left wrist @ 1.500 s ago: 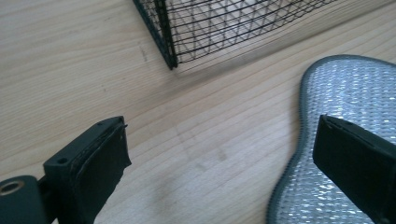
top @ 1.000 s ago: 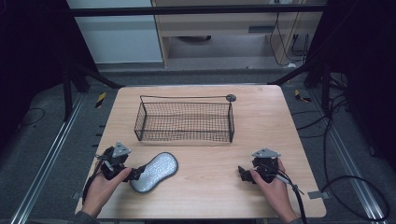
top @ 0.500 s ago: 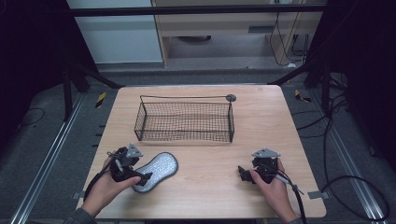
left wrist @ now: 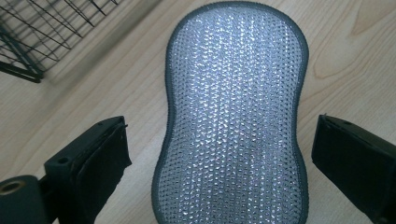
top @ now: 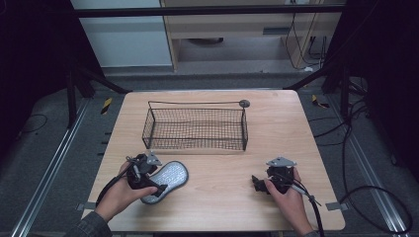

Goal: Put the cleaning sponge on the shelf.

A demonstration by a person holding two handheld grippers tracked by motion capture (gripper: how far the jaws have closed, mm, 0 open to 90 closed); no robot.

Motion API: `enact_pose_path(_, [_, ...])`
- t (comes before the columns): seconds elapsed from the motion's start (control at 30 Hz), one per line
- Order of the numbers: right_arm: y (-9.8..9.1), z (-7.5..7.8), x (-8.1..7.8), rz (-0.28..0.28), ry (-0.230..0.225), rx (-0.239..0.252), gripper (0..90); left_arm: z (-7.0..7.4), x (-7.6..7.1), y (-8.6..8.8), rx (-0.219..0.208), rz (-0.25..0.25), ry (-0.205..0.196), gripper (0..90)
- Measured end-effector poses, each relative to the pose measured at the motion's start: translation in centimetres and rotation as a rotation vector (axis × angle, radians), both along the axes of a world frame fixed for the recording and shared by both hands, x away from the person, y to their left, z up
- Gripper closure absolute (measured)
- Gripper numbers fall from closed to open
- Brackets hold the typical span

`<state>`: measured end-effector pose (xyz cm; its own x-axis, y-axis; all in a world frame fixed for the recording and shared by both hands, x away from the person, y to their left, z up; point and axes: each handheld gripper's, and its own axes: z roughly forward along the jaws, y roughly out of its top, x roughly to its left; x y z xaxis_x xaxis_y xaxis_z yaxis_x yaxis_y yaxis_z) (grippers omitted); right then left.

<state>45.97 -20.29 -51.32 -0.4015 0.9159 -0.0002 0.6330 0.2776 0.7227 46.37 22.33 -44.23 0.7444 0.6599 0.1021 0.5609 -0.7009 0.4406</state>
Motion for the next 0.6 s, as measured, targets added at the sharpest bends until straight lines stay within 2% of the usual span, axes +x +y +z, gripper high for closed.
enact_pose_path(0.17, [0.0,0.0,0.0,-0.002,0.000,0.000,0.4,-0.3,0.3,-0.4,0.025,-0.023,0.034,3.9])
enact_pose_path(0.2, [0.0,0.0,0.0,-0.002,0.000,-0.001,0.4,-0.3,0.4,-0.7,0.031,-0.036,0.057,3.9])
enact_pose_path(0.33, [0.0,0.0,0.0,-0.001,-0.001,-0.002,0.4,-0.4,0.7,-1.2,0.053,-0.042,0.059,3.7])
enact_pose_path(0.5, [0.0,0.0,0.0,0.002,-0.001,-0.002,0.4,-0.8,1.1,-2.0,0.091,-0.070,0.100,3.6])
enact_pose_path(0.57, [0.0,0.0,0.0,0.002,0.000,-0.001,0.4,-1.0,1.2,-2.1,0.114,-0.062,0.106,3.8])
enact_pose_path(0.6, [0.0,0.0,0.0,0.002,0.000,-0.001,0.4,-1.2,1.4,-2.1,0.112,-0.052,0.116,4.0])
